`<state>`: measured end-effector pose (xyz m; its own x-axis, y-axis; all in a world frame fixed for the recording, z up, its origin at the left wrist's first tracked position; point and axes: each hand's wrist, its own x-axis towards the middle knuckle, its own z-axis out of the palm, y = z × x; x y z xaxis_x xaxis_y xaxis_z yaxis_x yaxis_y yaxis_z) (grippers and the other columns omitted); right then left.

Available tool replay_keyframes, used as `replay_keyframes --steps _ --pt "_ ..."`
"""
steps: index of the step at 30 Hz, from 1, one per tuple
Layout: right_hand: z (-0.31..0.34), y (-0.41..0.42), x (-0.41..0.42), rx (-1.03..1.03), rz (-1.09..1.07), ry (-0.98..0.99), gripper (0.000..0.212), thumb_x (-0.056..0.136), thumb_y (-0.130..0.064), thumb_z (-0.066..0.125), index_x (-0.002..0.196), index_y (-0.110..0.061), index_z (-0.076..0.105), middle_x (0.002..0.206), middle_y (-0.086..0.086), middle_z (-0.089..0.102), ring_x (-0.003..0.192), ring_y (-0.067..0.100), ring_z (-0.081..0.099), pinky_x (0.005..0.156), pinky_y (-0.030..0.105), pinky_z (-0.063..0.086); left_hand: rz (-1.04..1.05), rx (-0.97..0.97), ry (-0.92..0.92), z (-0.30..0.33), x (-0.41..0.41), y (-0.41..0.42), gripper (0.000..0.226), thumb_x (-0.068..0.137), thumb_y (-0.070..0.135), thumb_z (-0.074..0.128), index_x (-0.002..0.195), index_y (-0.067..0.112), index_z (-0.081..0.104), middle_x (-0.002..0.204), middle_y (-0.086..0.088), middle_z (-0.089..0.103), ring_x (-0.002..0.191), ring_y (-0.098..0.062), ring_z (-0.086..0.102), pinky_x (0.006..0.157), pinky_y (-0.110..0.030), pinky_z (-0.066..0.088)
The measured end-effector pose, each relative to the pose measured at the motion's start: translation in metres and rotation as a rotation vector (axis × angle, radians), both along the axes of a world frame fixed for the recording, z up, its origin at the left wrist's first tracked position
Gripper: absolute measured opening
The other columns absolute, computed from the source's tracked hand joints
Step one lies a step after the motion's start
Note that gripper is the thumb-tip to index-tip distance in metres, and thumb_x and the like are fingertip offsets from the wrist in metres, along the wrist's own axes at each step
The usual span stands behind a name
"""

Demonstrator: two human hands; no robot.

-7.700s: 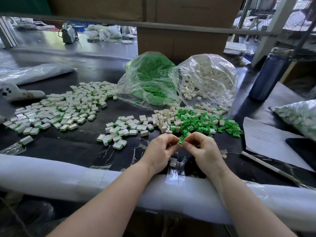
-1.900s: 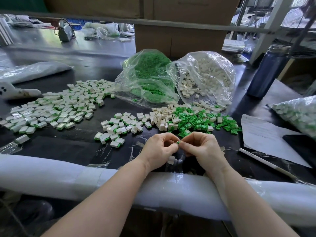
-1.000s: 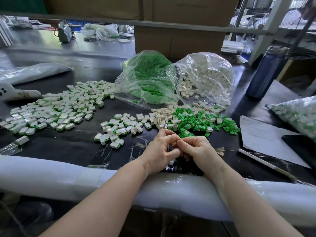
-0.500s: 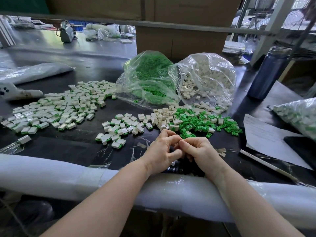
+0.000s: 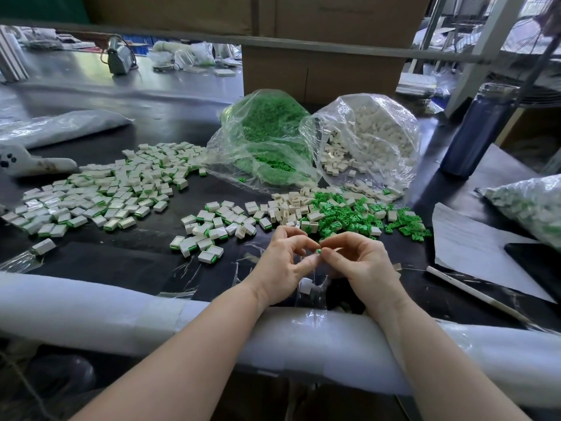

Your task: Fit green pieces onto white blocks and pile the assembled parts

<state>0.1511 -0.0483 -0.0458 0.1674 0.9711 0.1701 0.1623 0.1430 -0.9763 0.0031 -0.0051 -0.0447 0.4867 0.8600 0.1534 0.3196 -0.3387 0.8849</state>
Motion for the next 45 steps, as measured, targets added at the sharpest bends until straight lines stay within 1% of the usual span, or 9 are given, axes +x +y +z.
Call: replay_keyframes --steps 6,12,16,19,24,28,32,39,45 --pt "0.0 0.003 0.001 0.015 -0.048 -0.246 0.017 0.083 -0.007 0.068 0.071 -0.019 0.063 0.069 0.005 0.065 0.065 0.019 0.058 0.065 0.031 0.052 0.0 0.028 0.033 -0.001 0.002 0.0 0.011 0.086 0.016 0.064 0.093 0.008 0.066 0.108 -0.002 0.043 0.088 -0.013 0.05 0.077 -0.013 0.044" --pt "-0.002 0.004 0.003 0.022 -0.202 -0.173 0.015 0.086 -0.013 0.064 0.074 -0.02 0.063 0.067 -0.005 0.063 0.062 0.004 0.055 0.06 0.017 0.047 0.155 0.042 -0.025 -0.003 -0.001 0.003 0.007 0.088 0.016 0.061 0.095 0.016 0.064 0.082 0.004 0.061 0.076 -0.012 0.057 0.072 -0.015 0.048" --pt "-0.004 0.005 0.009 -0.007 -0.35 -0.247 0.02 0.088 -0.015 0.063 0.069 -0.023 0.06 0.068 -0.004 0.061 0.065 0.006 0.054 0.057 0.01 0.041 0.377 -0.036 -0.132 -0.004 -0.003 0.006 0.018 0.09 0.008 0.057 0.105 0.017 0.063 0.079 0.001 0.061 0.071 -0.016 0.06 0.075 -0.03 0.055" --pt "-0.005 0.006 0.011 -0.048 -0.385 -0.256 0.018 0.087 -0.015 0.064 0.071 -0.022 0.06 0.07 -0.002 0.062 0.068 0.01 0.055 0.06 0.015 0.041 0.568 0.027 -0.093 -0.006 -0.007 0.011 0.02 0.09 0.007 0.056 0.106 0.015 0.065 0.098 -0.008 0.062 0.08 -0.018 0.06 0.081 -0.026 0.051" --pt "-0.006 0.006 0.012 -0.064 -0.407 -0.295 0.017 0.086 -0.015 0.065 0.071 -0.021 0.061 0.068 -0.006 0.061 0.066 0.007 0.054 0.059 0.016 0.039 0.589 0.041 0.1 -0.007 -0.008 0.014 0.038 0.092 0.011 0.054 0.129 0.004 0.05 0.133 -0.01 0.032 0.106 -0.016 0.046 0.086 -0.004 0.025" --pt "-0.007 0.006 0.012 -0.085 -0.396 -0.327 0.013 0.086 -0.016 0.065 0.074 -0.019 0.062 0.072 -0.002 0.062 0.074 0.016 0.057 0.068 0.028 0.044 0.564 0.044 0.277 -0.007 -0.004 0.013 0.032 0.092 0.014 0.052 0.12 -0.002 0.048 0.142 -0.009 0.02 0.126 -0.026 0.035 0.103 -0.024 0.028" --pt "-0.007 0.007 0.012 -0.108 -0.376 -0.377 0.012 0.086 -0.014 0.065 0.075 -0.019 0.064 0.075 0.0 0.064 0.08 0.019 0.059 0.074 0.031 0.047 0.531 0.05 0.363 -0.006 -0.002 0.011 0.05 0.094 0.018 0.05 0.137 -0.002 0.034 0.152 -0.01 0.005 0.141 -0.025 0.01 0.112 -0.025 0.011" --pt "-0.009 0.005 0.004 -0.031 -0.285 -0.666 0.01 0.086 -0.014 0.064 0.092 -0.02 0.07 0.087 -0.01 0.049 0.082 0.013 0.052 0.075 0.023 0.04 0.338 0.231 0.618 -0.015 0.004 0.011 0.065 0.096 0.035 0.041 0.149 0.026 0.004 0.151 0.008 -0.008 0.141 -0.02 -0.011 0.115 -0.043 -0.005" --pt "-0.008 0.005 -0.004 -0.023 -0.186 -0.939 0.029 0.091 -0.024 0.058 0.119 -0.025 0.065 0.105 -0.005 0.044 0.107 0.015 0.044 0.089 0.025 0.039 0.277 0.306 0.556 -0.017 0.005 0.012 0.045 0.096 0.033 0.042 0.14 0.028 0.037 0.149 0.016 0.024 0.136 -0.011 0.016 0.111 -0.039 0.005"
